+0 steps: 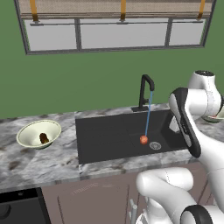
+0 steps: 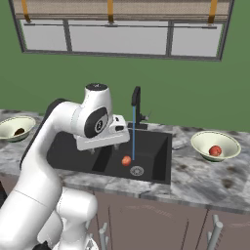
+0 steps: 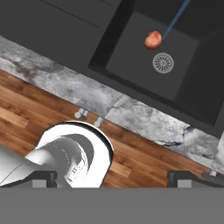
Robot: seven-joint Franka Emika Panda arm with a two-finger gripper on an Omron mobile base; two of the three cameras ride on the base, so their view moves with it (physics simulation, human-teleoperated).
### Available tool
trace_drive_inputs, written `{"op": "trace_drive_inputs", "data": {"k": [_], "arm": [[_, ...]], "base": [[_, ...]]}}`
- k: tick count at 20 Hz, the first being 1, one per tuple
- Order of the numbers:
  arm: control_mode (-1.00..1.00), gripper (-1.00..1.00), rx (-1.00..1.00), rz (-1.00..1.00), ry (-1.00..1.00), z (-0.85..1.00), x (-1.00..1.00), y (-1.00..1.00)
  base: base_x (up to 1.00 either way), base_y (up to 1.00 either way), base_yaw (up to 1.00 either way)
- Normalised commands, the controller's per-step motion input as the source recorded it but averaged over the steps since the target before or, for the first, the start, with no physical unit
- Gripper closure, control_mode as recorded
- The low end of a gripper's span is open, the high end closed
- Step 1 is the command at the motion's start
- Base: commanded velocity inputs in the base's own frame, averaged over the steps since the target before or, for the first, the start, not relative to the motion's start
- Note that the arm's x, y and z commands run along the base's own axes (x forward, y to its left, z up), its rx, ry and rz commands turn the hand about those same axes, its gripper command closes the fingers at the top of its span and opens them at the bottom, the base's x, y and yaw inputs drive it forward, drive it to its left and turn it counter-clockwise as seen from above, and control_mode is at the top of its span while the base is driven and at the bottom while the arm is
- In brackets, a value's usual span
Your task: Pick the peachs from the sink and place them in one bowl. Place the sweet potato in the other bowl. Then turn off the sink faucet.
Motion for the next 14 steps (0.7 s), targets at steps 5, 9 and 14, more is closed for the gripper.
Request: {"op": "trace_drive_inputs", "data": {"k": [5, 9, 14], "arm": [[-1.0, -1.0, 0.02, -0.05, 0.1, -0.35, 0.27, 0.08], [-1.0, -1.0, 0.01, -0.07, 0.1, -0.38, 0.39, 0.04], [-1.0, -1.0, 0.05, -0.08, 0.06, -0.44, 0.39, 0.0]], "base": [[0.0, 0.0, 0.0], [0.0, 0.0, 0.0], [0.0, 0.0, 0.0]]}}
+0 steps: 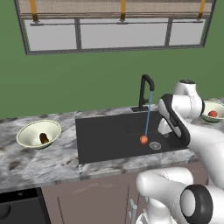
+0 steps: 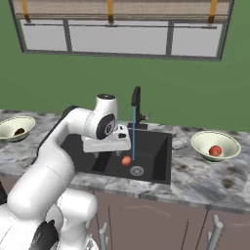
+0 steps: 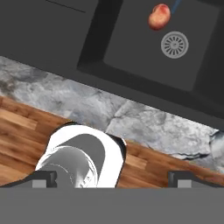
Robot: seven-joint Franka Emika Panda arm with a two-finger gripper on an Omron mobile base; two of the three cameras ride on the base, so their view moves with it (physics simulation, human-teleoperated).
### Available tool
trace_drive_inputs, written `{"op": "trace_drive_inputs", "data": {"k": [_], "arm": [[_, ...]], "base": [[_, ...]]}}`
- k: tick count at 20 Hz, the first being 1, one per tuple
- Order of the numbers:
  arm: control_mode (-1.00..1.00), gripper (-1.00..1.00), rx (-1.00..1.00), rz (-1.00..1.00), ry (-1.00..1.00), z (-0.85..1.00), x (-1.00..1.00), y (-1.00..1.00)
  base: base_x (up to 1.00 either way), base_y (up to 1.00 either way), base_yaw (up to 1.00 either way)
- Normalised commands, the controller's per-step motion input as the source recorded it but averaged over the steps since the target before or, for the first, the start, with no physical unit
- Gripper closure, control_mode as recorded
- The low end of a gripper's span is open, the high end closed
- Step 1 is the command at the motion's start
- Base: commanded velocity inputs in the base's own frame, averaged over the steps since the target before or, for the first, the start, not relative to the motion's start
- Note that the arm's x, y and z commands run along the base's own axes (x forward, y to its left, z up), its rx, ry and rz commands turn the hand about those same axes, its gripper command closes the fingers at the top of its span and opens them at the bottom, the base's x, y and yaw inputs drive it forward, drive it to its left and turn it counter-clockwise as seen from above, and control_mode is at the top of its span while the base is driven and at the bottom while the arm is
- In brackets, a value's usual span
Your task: Pick the peachs from the sink and place them in one bowl. Place the sweet potato in the other bowl. Then turn off the sink faucet.
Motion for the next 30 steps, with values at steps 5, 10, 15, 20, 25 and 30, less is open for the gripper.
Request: {"op": "trace_drive_inputs", "data": {"k": [5, 10, 15, 20, 25, 30], "arm": [[-1.0, -1.0, 0.11, -0.1, 0.01, -0.4, 0.37, 0.0], [-1.0, -1.0, 0.08, -0.11, 0.0, -0.3, 0.32, 0.0], [-1.0, -1.0, 0.03, -0.08, 0.0, -0.36, 0.28, 0.0], [-1.0, -1.0, 0.0, -0.03, -0.02, -0.35, 0.26, 0.0], [-1.0, -1.0, 0.0, 0.0, -0.04, -0.3, 0.29, 0.07], [-1.0, -1.0, 0.0, 0.0, -0.01, -0.29, 0.27, 0.12]], "base": [[0.0, 0.0, 0.0], [0.0, 0.0, 0.0], [0.0, 0.0, 0.0], [0.0, 0.0, 0.0], [0.0, 0.0, 0.0], [0.0, 0.0, 0.0]]}}
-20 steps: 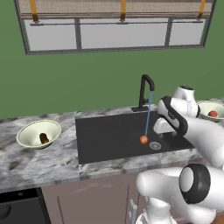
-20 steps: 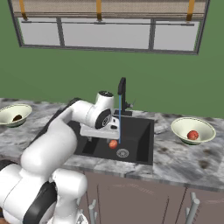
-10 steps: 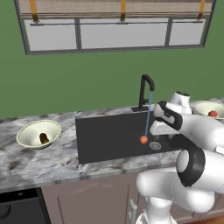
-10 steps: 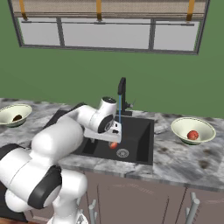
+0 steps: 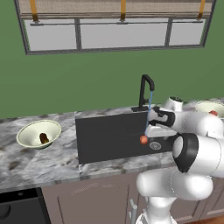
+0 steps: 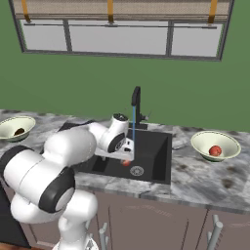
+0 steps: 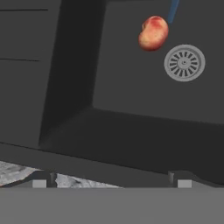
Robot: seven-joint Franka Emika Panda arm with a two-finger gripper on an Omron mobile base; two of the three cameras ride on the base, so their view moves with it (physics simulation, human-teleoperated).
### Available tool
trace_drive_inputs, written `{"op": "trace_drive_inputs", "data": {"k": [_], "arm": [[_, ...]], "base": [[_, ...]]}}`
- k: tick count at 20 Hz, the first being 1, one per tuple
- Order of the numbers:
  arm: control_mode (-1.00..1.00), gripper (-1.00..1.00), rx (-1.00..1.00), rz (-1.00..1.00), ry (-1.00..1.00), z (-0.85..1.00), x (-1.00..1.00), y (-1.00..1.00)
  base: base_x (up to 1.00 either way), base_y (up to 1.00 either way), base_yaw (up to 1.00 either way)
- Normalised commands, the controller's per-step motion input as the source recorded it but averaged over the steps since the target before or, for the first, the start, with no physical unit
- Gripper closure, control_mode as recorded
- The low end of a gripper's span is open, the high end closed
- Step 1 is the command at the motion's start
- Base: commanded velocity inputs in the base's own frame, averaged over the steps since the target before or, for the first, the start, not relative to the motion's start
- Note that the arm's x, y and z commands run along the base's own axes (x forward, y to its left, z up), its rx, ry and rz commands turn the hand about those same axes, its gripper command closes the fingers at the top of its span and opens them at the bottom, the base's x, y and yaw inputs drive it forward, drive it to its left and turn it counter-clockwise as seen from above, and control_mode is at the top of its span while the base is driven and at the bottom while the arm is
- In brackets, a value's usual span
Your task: Pick the peachs from the sink and place them in one bowl. Place the sweet potato in the other bowl. Then turn off the sink faucet.
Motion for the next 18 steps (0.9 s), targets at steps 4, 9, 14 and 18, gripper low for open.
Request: {"op": "trace_drive_inputs", "data": {"k": [4, 9, 14, 18], "arm": [[-1.0, -1.0, 0.0, 0.0, 0.0, -0.26, 0.27, 0.06], [-1.0, -1.0, 0.0, -0.03, 0.0, -0.22, 0.33, 0.0], [-1.0, -1.0, 0.0, -0.04, 0.0, -0.21, 0.35, 0.0], [-1.0, -1.0, 0.0, -0.06, 0.0, -0.25, 0.29, 0.0]], "base": [[0.0, 0.0, 0.0], [0.0, 0.0, 0.0], [0.0, 0.0, 0.0], [0.0, 0.0, 0.0]]}}
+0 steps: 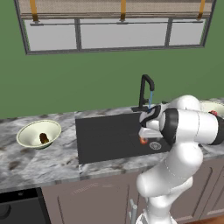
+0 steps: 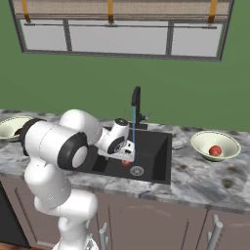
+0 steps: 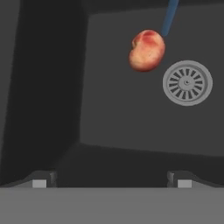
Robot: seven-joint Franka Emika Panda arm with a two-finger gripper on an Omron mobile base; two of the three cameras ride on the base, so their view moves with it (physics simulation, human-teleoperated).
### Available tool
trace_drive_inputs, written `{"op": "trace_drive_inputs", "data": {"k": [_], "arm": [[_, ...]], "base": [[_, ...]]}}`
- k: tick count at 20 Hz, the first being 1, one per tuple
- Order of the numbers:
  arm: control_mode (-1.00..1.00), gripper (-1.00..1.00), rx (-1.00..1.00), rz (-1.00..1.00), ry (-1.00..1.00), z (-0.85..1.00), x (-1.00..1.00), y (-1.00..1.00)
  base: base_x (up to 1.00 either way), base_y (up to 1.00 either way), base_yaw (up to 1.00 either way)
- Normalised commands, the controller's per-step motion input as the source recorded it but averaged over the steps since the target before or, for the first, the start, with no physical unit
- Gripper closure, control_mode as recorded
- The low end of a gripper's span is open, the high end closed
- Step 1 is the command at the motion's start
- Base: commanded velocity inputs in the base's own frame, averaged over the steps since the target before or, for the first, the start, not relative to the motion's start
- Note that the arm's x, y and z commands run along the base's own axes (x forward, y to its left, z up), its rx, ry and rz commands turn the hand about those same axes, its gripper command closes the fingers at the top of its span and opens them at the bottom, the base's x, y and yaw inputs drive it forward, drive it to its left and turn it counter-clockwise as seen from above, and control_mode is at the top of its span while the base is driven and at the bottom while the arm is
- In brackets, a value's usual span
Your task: Pick the peachs from the sink and place them in one bowl. Place the sweet potato in the other bowl. Then turn off the sink faucet.
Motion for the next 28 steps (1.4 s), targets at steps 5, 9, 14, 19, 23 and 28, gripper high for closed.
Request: {"op": "trace_drive_inputs", "data": {"k": [5, 9, 14, 19, 23, 28], "arm": [[-1.0, -1.0, 0.01, -0.07, 0.0, -0.28, 0.29, 0.0], [-1.0, -1.0, 0.0, -0.06, 0.01, -0.31, 0.3, 0.0], [-1.0, -1.0, 0.0, -0.04, 0.0, -0.31, 0.28, -0.04], [-1.0, -1.0, 0.02, -0.05, 0.0, -0.26, 0.3, -0.16], [-1.0, -1.0, 0.02, -0.05, 0.0, -0.25, 0.32, -0.11], [-1.0, -1.0, 0.01, -0.03, 0.0, -0.26, 0.37, -0.02]], "base": [[0.0, 0.0, 0.0], [0.0, 0.0, 0.0], [0.0, 0.0, 0.0], [0.0, 0.0, 0.0], [0.0, 0.0, 0.0], [0.0, 0.0, 0.0]]}}
